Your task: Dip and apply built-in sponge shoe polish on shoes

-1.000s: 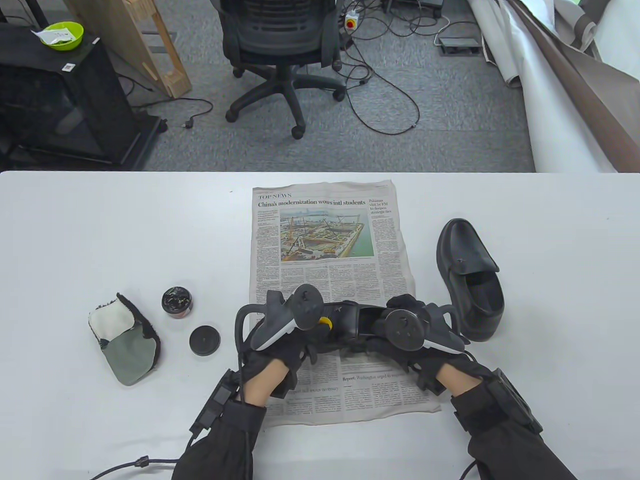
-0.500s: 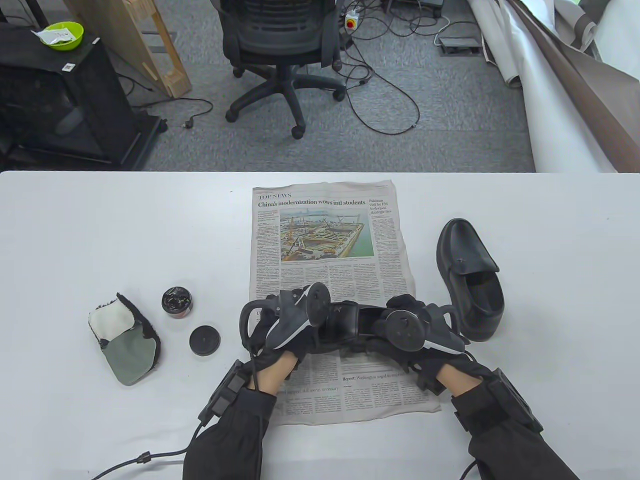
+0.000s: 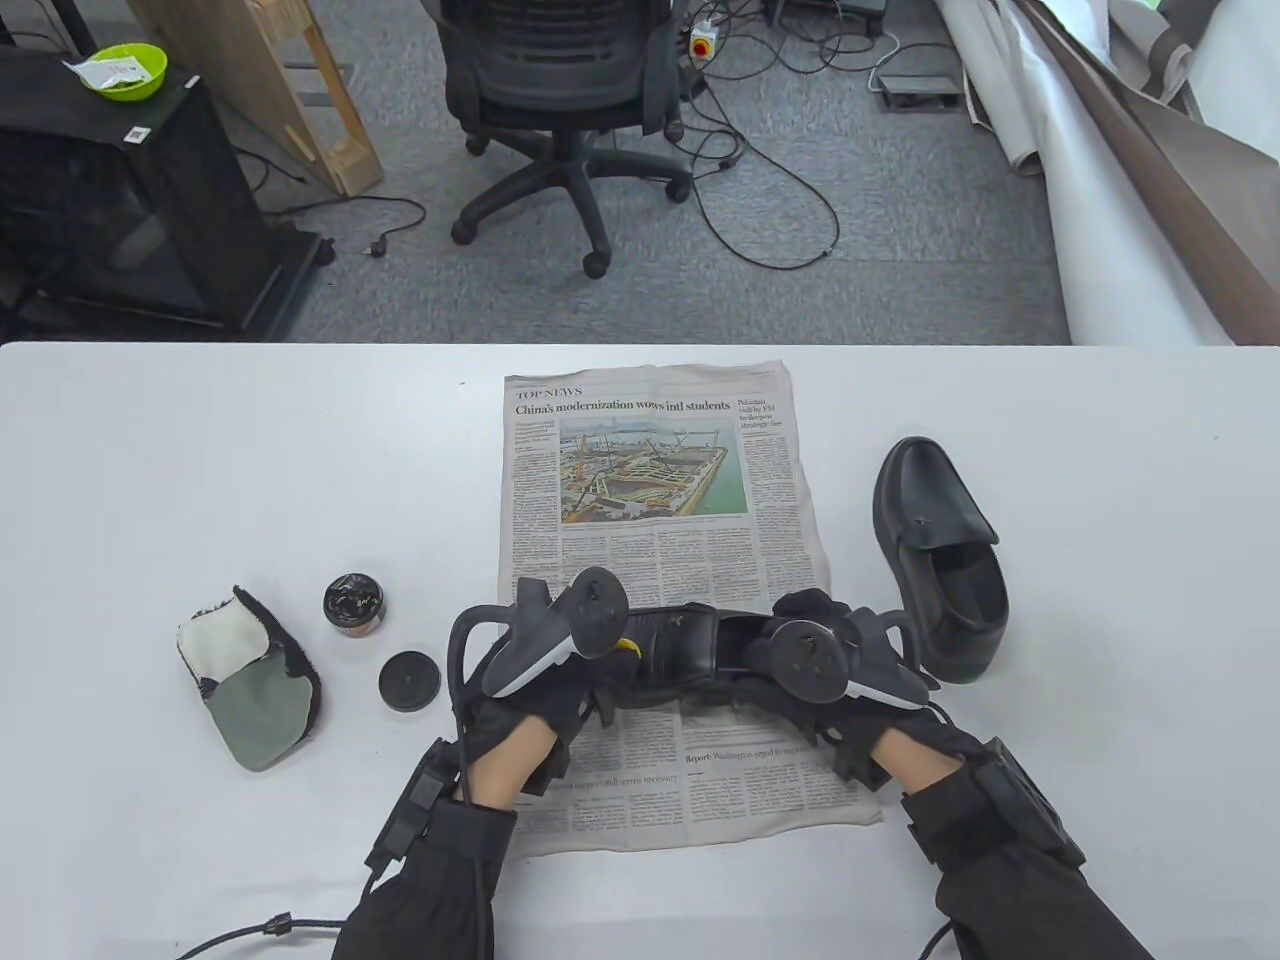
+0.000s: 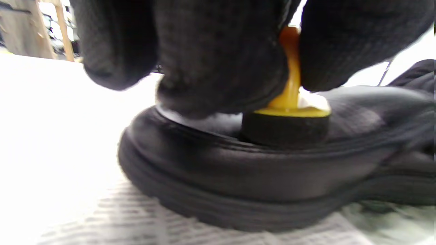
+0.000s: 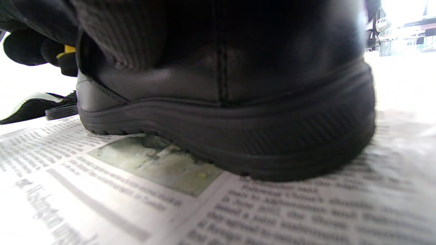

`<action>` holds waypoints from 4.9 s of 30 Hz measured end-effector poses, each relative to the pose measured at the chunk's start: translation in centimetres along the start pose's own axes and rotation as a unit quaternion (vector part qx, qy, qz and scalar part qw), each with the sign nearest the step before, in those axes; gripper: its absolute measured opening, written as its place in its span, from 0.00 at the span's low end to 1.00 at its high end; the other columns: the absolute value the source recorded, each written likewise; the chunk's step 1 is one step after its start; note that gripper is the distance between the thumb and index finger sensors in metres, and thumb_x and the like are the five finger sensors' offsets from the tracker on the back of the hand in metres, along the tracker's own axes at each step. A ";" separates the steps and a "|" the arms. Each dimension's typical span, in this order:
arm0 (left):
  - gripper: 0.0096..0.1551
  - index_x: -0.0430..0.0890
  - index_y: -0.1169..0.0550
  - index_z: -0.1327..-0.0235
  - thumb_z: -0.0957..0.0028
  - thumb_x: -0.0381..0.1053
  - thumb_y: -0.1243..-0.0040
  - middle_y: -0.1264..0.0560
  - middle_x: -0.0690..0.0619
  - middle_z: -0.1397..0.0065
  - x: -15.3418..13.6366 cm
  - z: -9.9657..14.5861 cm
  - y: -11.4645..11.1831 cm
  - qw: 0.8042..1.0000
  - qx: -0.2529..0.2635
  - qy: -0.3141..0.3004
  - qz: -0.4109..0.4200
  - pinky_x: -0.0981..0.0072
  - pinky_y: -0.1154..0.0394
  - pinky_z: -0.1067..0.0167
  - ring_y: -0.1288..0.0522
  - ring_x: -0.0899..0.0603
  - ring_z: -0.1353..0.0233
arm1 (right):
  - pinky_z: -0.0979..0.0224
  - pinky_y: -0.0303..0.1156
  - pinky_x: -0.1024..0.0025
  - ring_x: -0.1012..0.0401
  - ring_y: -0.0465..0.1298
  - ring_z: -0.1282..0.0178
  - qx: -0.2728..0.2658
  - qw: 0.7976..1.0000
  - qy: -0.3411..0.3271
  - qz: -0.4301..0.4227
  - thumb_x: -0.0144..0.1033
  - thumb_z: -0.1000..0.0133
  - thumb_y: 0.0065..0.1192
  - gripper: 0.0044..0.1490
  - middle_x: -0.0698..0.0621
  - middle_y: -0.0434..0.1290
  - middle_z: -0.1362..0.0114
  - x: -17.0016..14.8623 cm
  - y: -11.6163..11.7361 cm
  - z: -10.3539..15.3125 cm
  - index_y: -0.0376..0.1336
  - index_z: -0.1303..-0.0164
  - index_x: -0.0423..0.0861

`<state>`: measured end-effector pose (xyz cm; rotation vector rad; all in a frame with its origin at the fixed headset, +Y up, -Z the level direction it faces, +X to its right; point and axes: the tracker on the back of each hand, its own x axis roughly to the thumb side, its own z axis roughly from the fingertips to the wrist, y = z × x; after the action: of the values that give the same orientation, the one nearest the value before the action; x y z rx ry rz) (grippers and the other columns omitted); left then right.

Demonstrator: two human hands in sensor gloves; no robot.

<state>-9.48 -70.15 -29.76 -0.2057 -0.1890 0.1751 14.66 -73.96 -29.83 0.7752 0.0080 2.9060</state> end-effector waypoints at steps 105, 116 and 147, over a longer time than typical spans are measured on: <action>0.26 0.49 0.15 0.54 0.58 0.64 0.26 0.09 0.55 0.64 4.3 -3.6 -0.2 0.994 0.098 0.050 -0.019 0.62 0.11 0.59 0.11 0.62 0.75 | 0.22 0.63 0.46 0.48 0.64 0.27 -0.001 1.000 -0.006 -0.007 0.62 0.57 0.63 0.25 0.58 0.79 0.44 -0.1 0.0 -0.1 0.75 0.58 0.58; 0.26 0.48 0.15 0.54 0.57 0.64 0.26 0.09 0.54 0.64 0.7 -1.5 0.4 0.993 0.044 0.096 -0.051 0.61 0.12 0.59 0.11 0.61 0.76 | 0.22 0.63 0.46 0.48 0.64 0.27 -0.001 1.000 -0.003 -0.003 0.62 0.57 0.63 0.25 0.58 0.79 0.44 0.0 0.0 0.0 0.75 0.58 0.58; 0.26 0.49 0.16 0.53 0.57 0.64 0.27 0.09 0.54 0.64 -0.3 -2.2 0.2 0.990 0.063 0.117 -0.055 0.61 0.13 0.58 0.12 0.60 0.75 | 0.23 0.63 0.46 0.48 0.64 0.28 -0.002 1.000 -0.004 -0.007 0.62 0.57 0.63 0.25 0.58 0.79 0.44 -0.1 0.0 -0.1 0.75 0.59 0.58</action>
<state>-9.30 -70.43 -32.00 -0.0881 0.0439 0.0518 14.72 -73.96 -29.92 0.7826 0.0070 2.8891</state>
